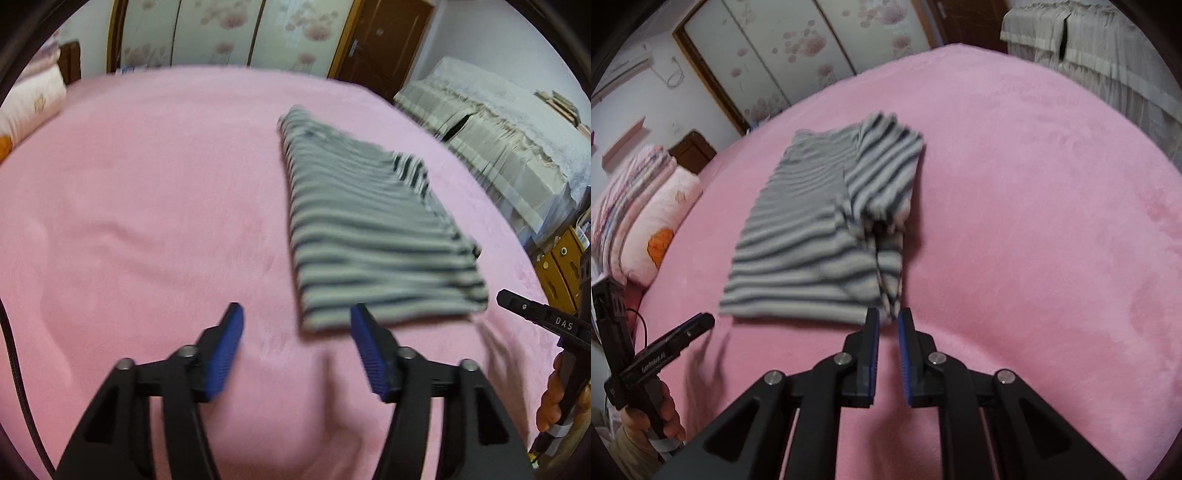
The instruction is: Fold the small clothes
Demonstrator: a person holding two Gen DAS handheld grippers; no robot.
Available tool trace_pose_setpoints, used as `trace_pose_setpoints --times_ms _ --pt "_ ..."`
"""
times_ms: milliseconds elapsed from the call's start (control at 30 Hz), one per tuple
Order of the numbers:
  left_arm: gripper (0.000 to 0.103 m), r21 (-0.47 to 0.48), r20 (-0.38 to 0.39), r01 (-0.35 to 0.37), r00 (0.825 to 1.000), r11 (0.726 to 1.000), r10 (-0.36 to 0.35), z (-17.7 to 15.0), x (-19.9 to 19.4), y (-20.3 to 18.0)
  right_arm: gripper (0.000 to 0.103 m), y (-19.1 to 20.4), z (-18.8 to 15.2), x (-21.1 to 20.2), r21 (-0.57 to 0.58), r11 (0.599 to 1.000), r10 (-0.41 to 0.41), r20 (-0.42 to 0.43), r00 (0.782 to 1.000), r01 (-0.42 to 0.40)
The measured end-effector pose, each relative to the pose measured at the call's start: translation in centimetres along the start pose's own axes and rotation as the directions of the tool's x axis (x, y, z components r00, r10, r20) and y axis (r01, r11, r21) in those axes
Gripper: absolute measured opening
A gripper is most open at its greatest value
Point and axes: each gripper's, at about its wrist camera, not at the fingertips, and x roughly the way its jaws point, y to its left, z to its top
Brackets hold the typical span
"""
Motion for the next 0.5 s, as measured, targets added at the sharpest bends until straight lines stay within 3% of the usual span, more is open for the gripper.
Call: trace_pose_setpoints --times_ms 67,267,500 --pt "0.071 0.019 0.029 0.006 1.000 1.000 -0.007 1.5 0.0 -0.9 0.010 0.5 1.4 -0.4 -0.017 1.000 0.008 0.033 0.999 -0.007" --pt "0.071 0.057 0.041 0.048 0.998 0.997 -0.050 7.8 4.0 -3.7 0.010 3.5 8.5 2.0 -0.127 0.992 0.038 0.108 0.993 -0.024" --pt "0.071 0.118 0.013 0.052 0.998 0.992 -0.054 15.3 10.9 -6.3 0.010 5.4 16.1 9.6 -0.273 0.961 0.050 0.023 0.998 -0.042"
